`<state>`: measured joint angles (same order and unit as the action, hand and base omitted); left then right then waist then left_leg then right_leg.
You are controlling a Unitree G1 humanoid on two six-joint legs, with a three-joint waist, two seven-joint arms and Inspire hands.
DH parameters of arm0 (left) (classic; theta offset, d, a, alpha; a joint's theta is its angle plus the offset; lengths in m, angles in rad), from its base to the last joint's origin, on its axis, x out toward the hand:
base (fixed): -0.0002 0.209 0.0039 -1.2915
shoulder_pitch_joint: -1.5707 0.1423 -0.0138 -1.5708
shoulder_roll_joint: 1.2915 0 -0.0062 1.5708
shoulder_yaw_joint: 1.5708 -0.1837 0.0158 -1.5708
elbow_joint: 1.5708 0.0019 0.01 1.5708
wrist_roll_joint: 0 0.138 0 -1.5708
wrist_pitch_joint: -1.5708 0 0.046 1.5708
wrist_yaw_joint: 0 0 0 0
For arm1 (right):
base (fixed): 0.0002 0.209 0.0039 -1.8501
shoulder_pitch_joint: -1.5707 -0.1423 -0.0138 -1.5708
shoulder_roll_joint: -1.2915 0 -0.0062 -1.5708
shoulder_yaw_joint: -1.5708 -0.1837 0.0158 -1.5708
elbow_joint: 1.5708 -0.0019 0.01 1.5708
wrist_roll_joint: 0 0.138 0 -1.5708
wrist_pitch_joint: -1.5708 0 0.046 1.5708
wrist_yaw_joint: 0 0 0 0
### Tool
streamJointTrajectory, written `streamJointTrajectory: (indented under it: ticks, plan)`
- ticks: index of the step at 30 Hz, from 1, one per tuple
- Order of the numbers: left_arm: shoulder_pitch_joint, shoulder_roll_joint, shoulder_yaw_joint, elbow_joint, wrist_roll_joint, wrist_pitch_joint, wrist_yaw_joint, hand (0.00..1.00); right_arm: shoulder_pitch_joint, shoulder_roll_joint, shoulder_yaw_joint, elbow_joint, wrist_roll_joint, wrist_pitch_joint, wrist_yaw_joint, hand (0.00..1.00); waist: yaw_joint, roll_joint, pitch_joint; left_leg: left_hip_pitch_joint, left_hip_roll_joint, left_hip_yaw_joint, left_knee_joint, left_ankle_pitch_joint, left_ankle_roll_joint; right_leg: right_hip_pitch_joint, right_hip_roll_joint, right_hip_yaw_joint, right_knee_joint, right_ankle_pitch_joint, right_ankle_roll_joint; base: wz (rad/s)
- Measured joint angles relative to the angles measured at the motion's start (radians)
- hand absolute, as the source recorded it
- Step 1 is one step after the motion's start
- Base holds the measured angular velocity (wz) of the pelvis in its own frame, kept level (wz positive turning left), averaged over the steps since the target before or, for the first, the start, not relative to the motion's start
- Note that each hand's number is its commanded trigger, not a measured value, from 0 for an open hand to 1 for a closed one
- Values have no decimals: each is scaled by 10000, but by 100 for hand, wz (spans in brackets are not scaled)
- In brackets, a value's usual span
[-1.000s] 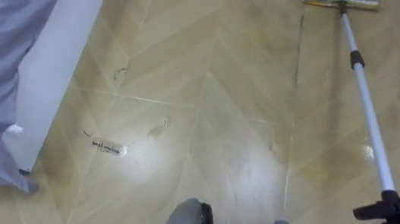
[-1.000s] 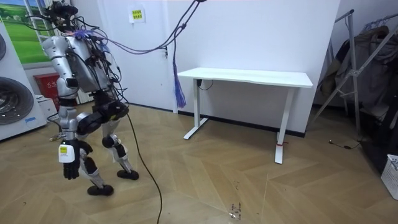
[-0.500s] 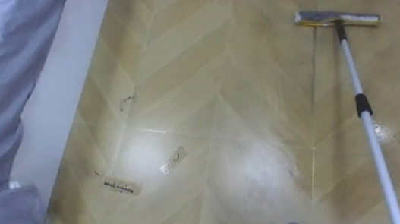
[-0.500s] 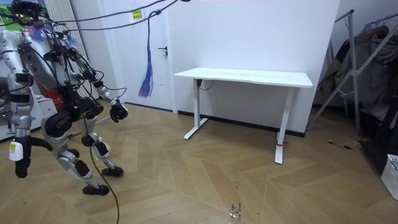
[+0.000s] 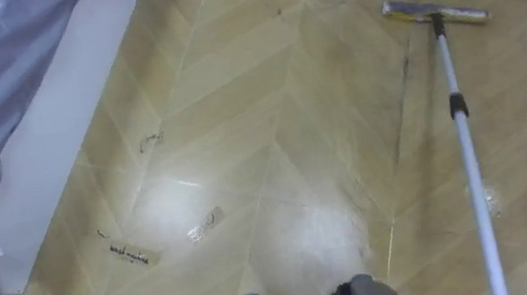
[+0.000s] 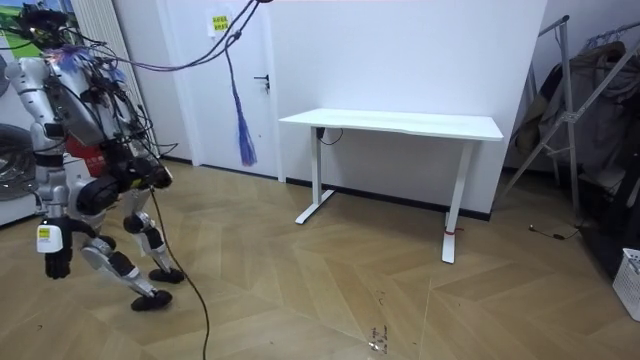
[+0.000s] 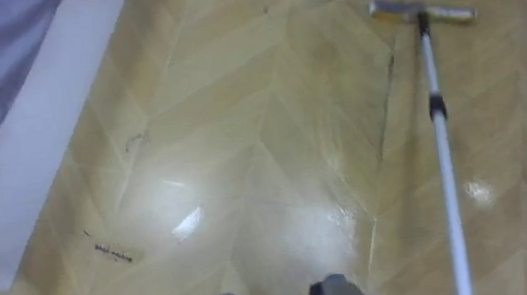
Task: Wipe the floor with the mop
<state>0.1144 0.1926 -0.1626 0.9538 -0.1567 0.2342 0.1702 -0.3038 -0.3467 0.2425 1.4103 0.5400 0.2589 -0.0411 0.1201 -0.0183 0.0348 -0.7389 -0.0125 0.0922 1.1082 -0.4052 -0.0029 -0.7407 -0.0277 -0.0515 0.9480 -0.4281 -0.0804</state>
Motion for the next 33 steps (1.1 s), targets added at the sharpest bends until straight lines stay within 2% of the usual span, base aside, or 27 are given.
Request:
streamJointTrajectory:
  ticks: [1,2,3,4,5,7,8,9,10,11,12,13,14,16,18,20,22,23,24,25,26,27,29,30,31,32,33]
  plan:
    - [157,5,7,-245,161,-8,-15,0,-157,-49,-56,-178,274,-6,59,100,106,23,-42,-386,-4,-57,-794,28,34,77,18,-22,-190,23,2,8]
    - [351,3,19,-344,340,-8,-70,0,-177,-28,-140,-311,513,-42,150,100,198,21,-45,-674,-9,-41,-1883,146,-1,303,23,-61,-414,35,35,7]
    - [351,3,24,-342,424,14,-99,0,-123,0,-153,-331,573,-56,241,100,211,22,-46,-731,1,-46,-2508,324,24,474,21,-70,-547,6,72,0]
    - [568,3,48,-296,594,52,-217,0,167,67,-232,-329,687,-96,478,100,212,3,-65,-698,-22,-67,-3264,1091,338,890,-36,-57,-797,-110,191,0]
    - [761,-10,42,-258,810,53,-383,0,682,62,-231,-330,835,-137,716,100,184,21,-186,-351,-27,52,-3661,1471,593,1310,-98,-59,-1089,-200,373,8]
    - [714,-75,36,-23,1049,49,-594,0,1549,-39,-135,-173,786,-219,862,100,34,135,-294,61,-39,306,-3744,1577,855,1768,-225,-33,-1304,-303,613,24]
    - [590,-148,56,315,1196,2,-674,0,1976,-62,-47,39,348,-212,847,100,-29,140,-317,245,-176,420,-3695,1366,1135,1854,-360,90,-1048,-372,709,18]
    - [467,-192,59,472,1255,-19,-681,0,2162,-74,-22,141,142,-215,810,100,-80,164,-312,317,-269,437,-3656,1241,1190,1829,-416,94,-718,-334,737,12]
    - [385,-262,59,520,1302,-53,-717,0,2572,-76,-16,333,-154,-213,735,100,-252,284,-324,396,-417,461,-3496,1058,1386,1606,-614,68,5,-146,921,21]
    - [380,-302,44,395,1297,-196,-734,0,3015,-30,-15,369,-400,-201,618,100,-387,465,-338,429,-516,430,-3308,801,1523,1238,-732,135,850,223,1130,20]
    - [358,-311,26,355,1293,-253,-731,0,3189,7,-12,362,-419,-199,568,100,-414,524,-327,462,-539,435,-3256,690,1555,1033,-738,225,1234,486,1168,0]
    - [313,-368,38,322,1294,-344,-720,0,3488,103,-12,363,-402,-201,506,100,-527,668,-332,527,-546,431,-3234,516,1608,630,-690,344,1772,877,1211,-18]
    - [306,-393,20,211,1281,-376,-676,0,3657,227,-11,360,-368,-202,460,100,-645,823,-322,572,-542,427,-3270,418,1649,260,-613,400,1837,824,1250,-19]
    - [305,-444,28,21,1265,-402,-555,0,3775,478,-38,355,-369,-201,352,100,-759,850,-280,631,-537,508,-3445,370,1682,-476,-420,633,1254,761,1229,-13]
    - [314,-467,8,38,1255,-370,-474,0,3776,717,-91,336,-374,-198,257,100,-934,818,-252,816,-587,519,-3640,347,1664,-821,-334,620,-99,834,1166,0]
    - [334,-505,11,120,1276,-212,-442,0,3737,803,-201,315,-477,-23,188,100,-938,725,-227,1169,-605,493,-3647,76,1559,-764,-338,276,-1793,1455,794,6]
    - [321,-548,11,308,1161,-60,-427,0,3530,721,-410,278,-795,157,129,100,-893,740,-241,1350,-530,388,-3454,-186,1395,-473,-306,25,-1841,1664,652,-2]
    - [311,-505,11,411,1069,-1,-425,0,3119,667,-506,291,-1014,328,78,100,-867,661,-215,1436,-500,289,-3295,-349,1271,-357,-348,-175,-1726,1702,586,-5]
    - [300,-488,35,441,1078,22,-424,0,2912,630,-585,340,-1119,415,68,100,-863,639,-203,1473,-496,223,-3192,-416,1216,-323,-407,-267,-1603,1667,467,3]
    - [276,-419,28,440,1051,51,-419,0,2445,529,-688,405,-1188,526,24,100,-837,539,-144,1476,-466,145,-2879,-520,1062,-294,-401,-333,-1312,1449,313,7]
    - [269,-318,19,400,821,48,-414,0,1868,383,-682,399,-1264,649,-32,100,-751,434,-79,1337,-360,139,-2353,-600,909,-317,-393,-319,-1003,1173,269,6]
    - [265,-268,17,385,690,47,-414,0,1578,310,-679,385,-1290,641,-66,100,-684,394,-54,1225,-306,142,-2004,-607,889,-332,-365,-326,-866,1048,254,-6]
    - [263,-174,3,339,489,43,-249,0,414,-30,-618,361,-1147,445,-139,100,-269,211,0,823,-93,125,-771,-445,610,-337,-227,-291,-339,665,78,-8]
    - [268,-154,3,327,498,43,-228,0,148,-89,-610,326,-1102,338,-135,100,-170,175,5,715,-19,135,-515,-388,506,-339,-184,-281,-261,600,33,5]
    - [270,-120,3,245,501,44,-227,0,-266,-190,-608,277,-1013,174,-115,100,-27,56,48,431,81,72,-80,-220,269,-335,-19,-232,-236,554,14,9]
    - [295,-101,7,138,504,42,-230,0,-467,-219,-630,229,-951,126,-96,100,27,16,39,294,119,39,-7,-223,186,-337,-6,-229,-249,547,-15,14]
    - [348,-85,30,16,566,7,-249,0,-840,-259,-719,143,-872,52,-56,100,206,2,9,3,148,-89,-566,-249,208,-327,7,-250,-326,557,-21,9]
